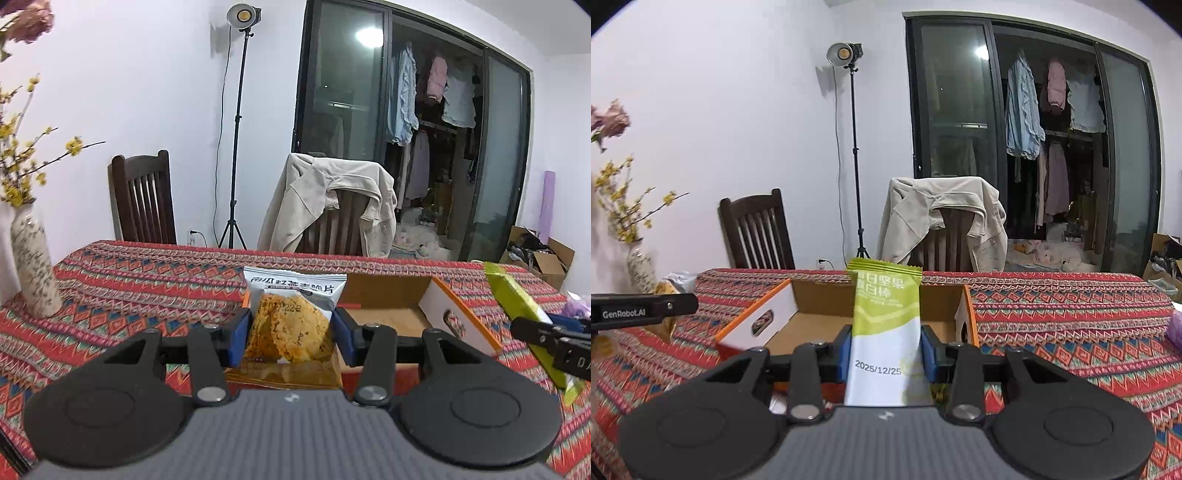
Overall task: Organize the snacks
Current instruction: 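Carry both snacks over the orange box and open both tools to drop them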
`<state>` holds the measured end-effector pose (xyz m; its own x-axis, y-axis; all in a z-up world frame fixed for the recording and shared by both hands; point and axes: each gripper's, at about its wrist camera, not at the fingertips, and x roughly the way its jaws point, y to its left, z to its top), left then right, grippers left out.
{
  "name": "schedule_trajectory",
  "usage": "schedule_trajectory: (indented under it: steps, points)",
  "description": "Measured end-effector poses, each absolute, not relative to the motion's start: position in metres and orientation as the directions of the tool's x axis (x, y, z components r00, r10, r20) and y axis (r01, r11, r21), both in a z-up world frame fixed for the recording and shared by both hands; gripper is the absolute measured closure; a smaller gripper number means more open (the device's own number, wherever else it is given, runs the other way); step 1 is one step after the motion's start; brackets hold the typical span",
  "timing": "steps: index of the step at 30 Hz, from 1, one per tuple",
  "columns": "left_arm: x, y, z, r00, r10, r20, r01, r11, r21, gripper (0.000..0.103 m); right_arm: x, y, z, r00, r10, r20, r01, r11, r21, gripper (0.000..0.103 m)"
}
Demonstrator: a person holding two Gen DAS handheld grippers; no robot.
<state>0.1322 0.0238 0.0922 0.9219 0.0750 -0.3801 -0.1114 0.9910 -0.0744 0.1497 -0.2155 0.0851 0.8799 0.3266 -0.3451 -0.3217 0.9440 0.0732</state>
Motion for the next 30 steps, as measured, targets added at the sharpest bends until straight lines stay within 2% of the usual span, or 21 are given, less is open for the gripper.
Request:
schedule_trajectory:
  steps: [14,26,28,29,30]
  points:
    - [0.244,0.033,0.08,0.89,0.147,-0.432,-0.204,0.975,-0.089,0.054,0.268,-0.192,0.08,0.882,0.266,-0.389,-0.241,0.964,0.111,0.067]
    - [0.267,0.034,0.043,0.868,0.141,-0.476,-0.195,0.979,-0.065,0.054,0.301,-0.192,0.041,0.856,0.282,-0.433,-0.252,0.959,0.126,0.066]
    - [0.267,0.036,0.041,0.868,0.13,-0.479,-0.189,0.979,-0.078,0.046,0.304,-0.19,0.037,0.843,0.289,-0.453,-0.261,0.957,0.126,0.065]
    - [0.267,0.037,0.041,0.871,0.12,-0.476,-0.183,0.979,-0.087,0.033,0.305,-0.189,0.035,0.839,0.291,-0.46,-0.263,0.956,0.126,0.064]
    - [0.265,0.038,0.041,0.879,0.114,-0.464,-0.179,0.979,-0.097,0.025,0.306,-0.189,0.034,0.834,0.295,-0.467,-0.268,0.955,0.125,0.063]
